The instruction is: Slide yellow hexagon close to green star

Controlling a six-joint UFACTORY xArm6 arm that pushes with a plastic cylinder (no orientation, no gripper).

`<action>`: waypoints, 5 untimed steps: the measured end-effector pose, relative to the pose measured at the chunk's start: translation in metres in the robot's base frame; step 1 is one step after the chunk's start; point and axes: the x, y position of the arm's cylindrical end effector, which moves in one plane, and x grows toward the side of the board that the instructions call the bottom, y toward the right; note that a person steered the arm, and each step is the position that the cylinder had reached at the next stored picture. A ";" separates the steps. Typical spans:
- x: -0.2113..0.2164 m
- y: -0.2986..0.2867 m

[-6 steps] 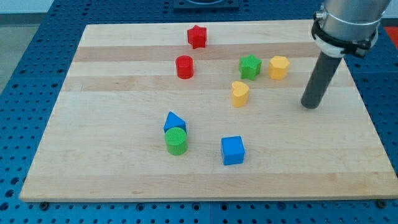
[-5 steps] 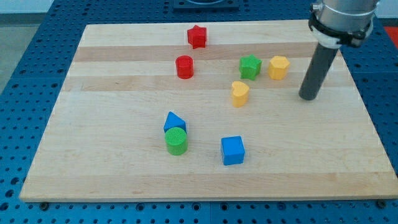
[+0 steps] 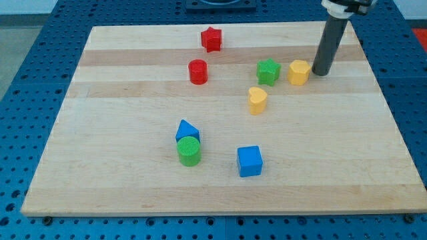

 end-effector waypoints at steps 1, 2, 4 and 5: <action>-0.006 -0.001; -0.006 -0.001; -0.006 -0.013; -0.006 -0.025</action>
